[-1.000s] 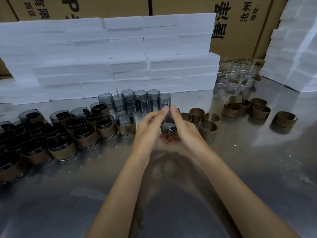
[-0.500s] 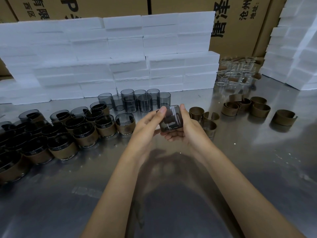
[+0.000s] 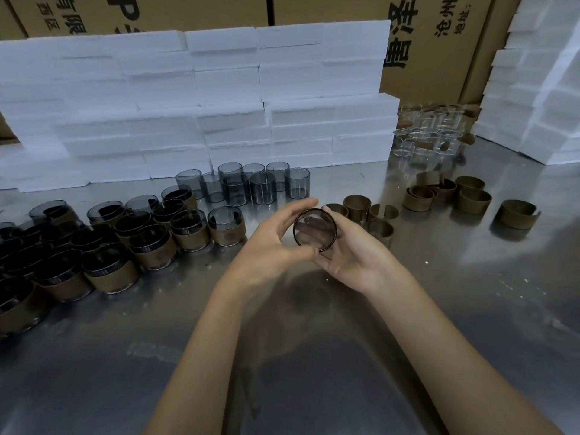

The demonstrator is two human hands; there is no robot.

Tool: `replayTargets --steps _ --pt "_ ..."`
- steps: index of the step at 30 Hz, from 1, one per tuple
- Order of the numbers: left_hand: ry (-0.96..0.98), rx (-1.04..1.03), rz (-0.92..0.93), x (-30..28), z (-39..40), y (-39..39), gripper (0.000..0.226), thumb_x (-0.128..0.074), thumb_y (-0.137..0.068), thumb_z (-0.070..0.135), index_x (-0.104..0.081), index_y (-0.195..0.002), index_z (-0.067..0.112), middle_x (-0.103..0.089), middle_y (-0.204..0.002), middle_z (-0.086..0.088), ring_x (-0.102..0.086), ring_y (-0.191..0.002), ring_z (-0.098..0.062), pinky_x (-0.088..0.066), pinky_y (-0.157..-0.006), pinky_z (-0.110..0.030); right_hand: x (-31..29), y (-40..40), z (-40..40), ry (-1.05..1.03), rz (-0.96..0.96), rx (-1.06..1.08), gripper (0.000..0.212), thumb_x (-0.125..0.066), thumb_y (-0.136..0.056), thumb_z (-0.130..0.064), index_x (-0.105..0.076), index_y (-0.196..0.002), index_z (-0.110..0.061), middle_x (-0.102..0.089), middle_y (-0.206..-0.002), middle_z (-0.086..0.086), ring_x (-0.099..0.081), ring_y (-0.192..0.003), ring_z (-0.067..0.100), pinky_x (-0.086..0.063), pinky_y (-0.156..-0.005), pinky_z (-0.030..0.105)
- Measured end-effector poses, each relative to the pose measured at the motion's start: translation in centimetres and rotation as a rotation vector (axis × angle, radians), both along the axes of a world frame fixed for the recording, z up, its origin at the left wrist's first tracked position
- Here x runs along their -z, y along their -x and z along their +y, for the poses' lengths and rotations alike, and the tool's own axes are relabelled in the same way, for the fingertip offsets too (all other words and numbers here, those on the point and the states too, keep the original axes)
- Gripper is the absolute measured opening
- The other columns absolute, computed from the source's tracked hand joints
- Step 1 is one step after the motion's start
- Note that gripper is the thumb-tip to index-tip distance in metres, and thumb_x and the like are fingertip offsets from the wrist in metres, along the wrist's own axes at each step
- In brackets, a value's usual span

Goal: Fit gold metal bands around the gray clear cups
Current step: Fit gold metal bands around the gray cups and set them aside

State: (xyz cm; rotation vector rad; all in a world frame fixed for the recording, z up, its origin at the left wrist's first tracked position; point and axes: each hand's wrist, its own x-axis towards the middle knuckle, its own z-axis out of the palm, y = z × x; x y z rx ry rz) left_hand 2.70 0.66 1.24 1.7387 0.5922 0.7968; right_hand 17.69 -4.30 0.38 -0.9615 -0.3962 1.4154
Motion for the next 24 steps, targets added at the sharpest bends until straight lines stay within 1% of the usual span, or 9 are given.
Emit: replayTargets --steps 2,3,4,6,11,14,18,22,24 --pt "-0.02 -0.011 0.015 0.2 -0.2 -0.3 0.07 -0.074 -0.079 -0.015 -0.058 -0.138 0.019 -0.061 -0.139 0.007 -0.05 -0.135 0.001 -0.036 -0.116 -0.022 0.0 -0.4 0.0 0.01 -0.021 0.04 0.024 -0.061 -0.1 -0.032 -0.073 -0.103 -0.011 -0.077 -0.096 0.009 -0.074 -0.085 0.023 -0.057 -0.054 0.026" --pt "-0.018 -0.028 0.007 0.4 -0.4 -0.5 0.068 -0.078 -0.078 -0.012 -0.06 -0.135 0.02 -0.064 -0.135 0.008 -0.053 -0.131 0.001 -0.039 -0.113 -0.02 0.1 -0.5 0.1 0.007 -0.033 0.054 0.025 -0.062 -0.1 -0.032 -0.073 -0.104 -0.01 -0.077 -0.097 0.011 -0.074 -0.087 0.024 -0.059 -0.056 0.029" --pt "-0.021 -0.056 -0.008 0.5 -0.6 -0.8 0.065 -0.082 -0.076 -0.008 -0.062 -0.131 0.021 -0.068 -0.129 0.01 -0.057 -0.127 0.001 -0.042 -0.108 -0.018 0.3 -0.6 0.2 -0.001 -0.044 0.063 0.026 -0.063 -0.099 -0.032 -0.073 -0.106 -0.008 -0.076 -0.1 0.013 -0.074 -0.091 0.025 -0.063 -0.066 0.034" --pt "-0.026 -0.125 -0.048 0.7 -0.8 -1.4 0.057 -0.088 -0.073 0.0 -0.066 -0.122 0.021 -0.073 -0.117 0.011 -0.064 -0.115 0.0 -0.048 -0.099 -0.017 0.5 -0.7 0.4 -0.021 -0.059 0.07 0.031 -0.065 -0.097 -0.031 -0.072 -0.113 -0.005 -0.074 -0.108 0.016 -0.073 -0.096 0.026 -0.059 -0.086 0.037" --pt "0.048 -0.282 -0.145 0.9 -0.8 -2.1 0.037 -0.089 -0.077 0.016 -0.072 -0.109 0.014 -0.078 -0.103 0.002 -0.073 -0.101 -0.011 -0.056 -0.088 -0.021 0.9 -0.1 0.6 -0.056 -0.11 0.075 0.031 -0.069 -0.094 -0.031 -0.072 -0.112 -0.005 -0.076 -0.109 0.017 -0.076 -0.094 0.025 -0.062 -0.085 0.035" --pt "0.104 -0.323 -0.182 0.9 -0.9 -2.3 0.025 -0.082 -0.085 0.02 -0.074 -0.107 0.01 -0.079 -0.102 -0.002 -0.074 -0.097 -0.015 -0.058 -0.082 -0.022 1.1 -0.1 0.6 -0.049 -0.142 0.083 0.035 -0.07 -0.094 -0.028 -0.071 -0.119 -0.004 -0.075 -0.114 0.02 -0.076 -0.098 0.028 -0.063 -0.083 0.037" --pt "0.073 -0.331 -0.182 0.9 -0.8 -2.5 0.019 -0.066 -0.099 0.018 -0.075 -0.11 0.006 -0.078 -0.1 -0.004 -0.071 -0.086 0.0 -0.051 -0.072 -0.01 1.1 0.0 0.6 -0.027 -0.115 0.101 0.033 -0.071 -0.093 -0.028 -0.07 -0.117 -0.005 -0.077 -0.104 0.017 -0.077 -0.083 0.024 -0.064 -0.08 0.037" --pt "0.051 -0.285 -0.112 0.9 -0.8 -2.5 0.028 -0.047 -0.108 0.012 -0.071 -0.122 0.009 -0.075 -0.108 0.001 -0.067 -0.091 0.009 -0.047 -0.078 -0.007 1.2 -0.3 0.7 0.004 -0.101 0.132 0.031 -0.07 -0.095 -0.027 -0.069 -0.116 -0.005 -0.077 -0.092 0.015 -0.076 -0.077 0.025 -0.063 -0.077 0.039" --pt "0.076 -0.261 -0.111 0.8 -1.0 -2.7 0.033 -0.041 -0.109 0.008 -0.067 -0.129 0.014 -0.071 -0.12 0.001 -0.065 -0.106 0.005 -0.049 -0.089 -0.011 1.2 -0.4 0.6 0.015 -0.092 0.142 0.03 -0.069 -0.095 -0.027 -0.069 -0.116 -0.004 -0.078 -0.09 0.014 -0.076 -0.076 0.025 -0.064 -0.075 0.04"
